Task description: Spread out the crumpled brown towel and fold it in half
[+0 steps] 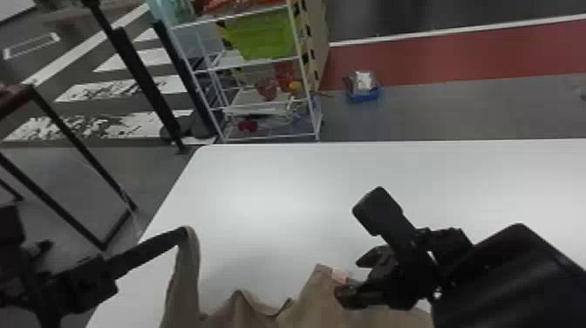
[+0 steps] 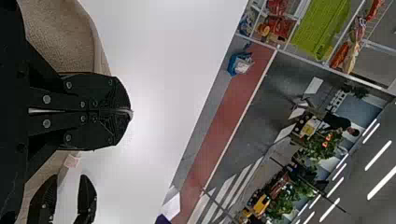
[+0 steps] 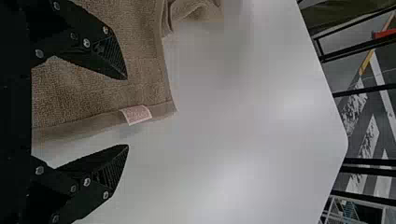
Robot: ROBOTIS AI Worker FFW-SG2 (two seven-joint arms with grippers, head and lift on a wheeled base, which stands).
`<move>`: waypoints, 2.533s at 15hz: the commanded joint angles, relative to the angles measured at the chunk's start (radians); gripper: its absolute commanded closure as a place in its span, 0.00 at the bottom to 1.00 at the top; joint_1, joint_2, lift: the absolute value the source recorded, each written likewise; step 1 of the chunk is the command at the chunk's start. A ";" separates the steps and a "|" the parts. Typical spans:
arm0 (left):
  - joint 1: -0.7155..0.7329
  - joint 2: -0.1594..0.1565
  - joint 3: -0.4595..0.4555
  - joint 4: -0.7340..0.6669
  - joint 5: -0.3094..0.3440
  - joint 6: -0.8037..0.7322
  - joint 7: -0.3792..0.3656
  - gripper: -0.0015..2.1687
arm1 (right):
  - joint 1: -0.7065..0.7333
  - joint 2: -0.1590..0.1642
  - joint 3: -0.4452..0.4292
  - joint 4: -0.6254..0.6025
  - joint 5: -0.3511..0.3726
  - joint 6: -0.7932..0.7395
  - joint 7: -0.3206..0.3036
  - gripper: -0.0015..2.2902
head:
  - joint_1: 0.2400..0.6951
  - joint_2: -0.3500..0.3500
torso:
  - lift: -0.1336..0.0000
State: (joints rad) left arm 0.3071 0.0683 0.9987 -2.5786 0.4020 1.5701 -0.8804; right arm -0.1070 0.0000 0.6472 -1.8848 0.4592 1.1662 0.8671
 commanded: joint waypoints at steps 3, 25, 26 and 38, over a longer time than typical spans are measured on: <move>0.006 -0.004 -0.003 -0.006 0.000 0.000 0.001 0.61 | -0.052 0.001 0.008 0.082 -0.036 -0.038 -0.002 0.19 | 1.00 1.00 | 0.07; 0.003 0.002 -0.028 0.009 -0.012 -0.003 0.008 0.61 | -0.155 0.001 0.040 0.260 -0.178 -0.176 0.012 0.79 | 1.00 1.00 | 0.07; 0.003 0.004 -0.025 0.012 -0.012 -0.003 0.005 0.61 | -0.152 0.001 0.040 0.259 -0.172 -0.176 0.013 0.83 | 1.00 1.00 | 0.07; 0.004 -0.018 0.141 -0.058 0.106 0.000 0.040 0.61 | 0.300 -0.006 -0.258 -0.473 -0.197 -0.240 0.038 0.87 | 1.00 1.00 | 0.07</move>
State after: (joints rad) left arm 0.3145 0.0506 1.1108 -2.6361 0.4812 1.5661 -0.8403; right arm 0.1252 -0.0003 0.4493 -2.2312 0.2812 0.9263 0.9049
